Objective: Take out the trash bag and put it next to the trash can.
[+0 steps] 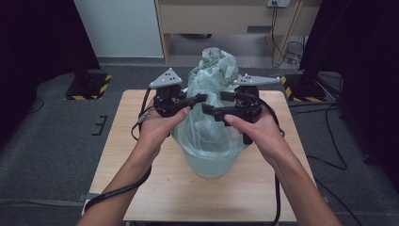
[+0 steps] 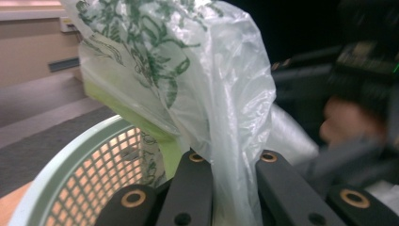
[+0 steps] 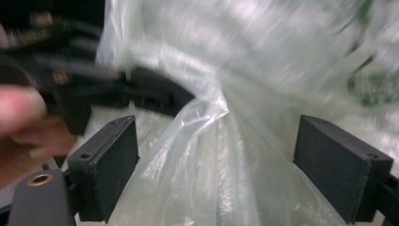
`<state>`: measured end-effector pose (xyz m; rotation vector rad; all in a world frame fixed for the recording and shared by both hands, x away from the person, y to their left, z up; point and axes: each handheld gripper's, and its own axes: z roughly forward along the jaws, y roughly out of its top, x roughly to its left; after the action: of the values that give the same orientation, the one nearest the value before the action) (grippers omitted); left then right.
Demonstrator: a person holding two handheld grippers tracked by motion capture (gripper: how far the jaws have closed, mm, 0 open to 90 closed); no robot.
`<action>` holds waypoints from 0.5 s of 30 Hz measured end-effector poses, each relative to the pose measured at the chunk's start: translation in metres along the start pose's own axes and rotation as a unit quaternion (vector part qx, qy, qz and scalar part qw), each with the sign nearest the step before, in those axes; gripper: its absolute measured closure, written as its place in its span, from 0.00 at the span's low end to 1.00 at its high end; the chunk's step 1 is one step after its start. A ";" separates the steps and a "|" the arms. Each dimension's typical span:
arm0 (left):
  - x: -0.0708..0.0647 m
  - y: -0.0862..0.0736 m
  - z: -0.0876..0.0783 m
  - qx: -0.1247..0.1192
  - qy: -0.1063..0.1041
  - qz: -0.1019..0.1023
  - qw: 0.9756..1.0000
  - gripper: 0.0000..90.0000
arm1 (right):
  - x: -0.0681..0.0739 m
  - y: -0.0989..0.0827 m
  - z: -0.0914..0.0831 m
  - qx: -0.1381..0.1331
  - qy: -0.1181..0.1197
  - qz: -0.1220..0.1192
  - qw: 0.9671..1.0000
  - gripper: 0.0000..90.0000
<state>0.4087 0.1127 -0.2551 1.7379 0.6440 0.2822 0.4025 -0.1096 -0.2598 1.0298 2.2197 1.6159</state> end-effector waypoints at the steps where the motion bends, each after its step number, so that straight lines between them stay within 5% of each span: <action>1: 0.000 0.001 0.000 -0.002 -0.004 -0.002 1.000 0.99 | 0.001 -0.001 0.002 0.004 0.002 -0.002 1.000 0.16; 6: -0.004 0.007 0.000 -0.005 -0.015 -0.006 1.000 0.99 | 0.007 -0.004 0.012 0.014 0.011 -0.019 1.000 0.29; 10: -0.004 0.007 -0.001 -0.006 -0.017 -0.006 1.000 0.99 | 0.008 -0.005 0.014 0.018 0.018 -0.030 0.999 0.53; 15: 0.000 0.004 -0.003 -0.013 -0.021 -0.018 1.000 0.97 | 0.002 -0.005 0.013 0.022 0.025 -0.017 0.999 0.82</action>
<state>0.4087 0.1148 -0.2503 1.7019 0.6380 0.2288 0.4055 -0.0993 -0.2684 0.9680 2.3032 1.6023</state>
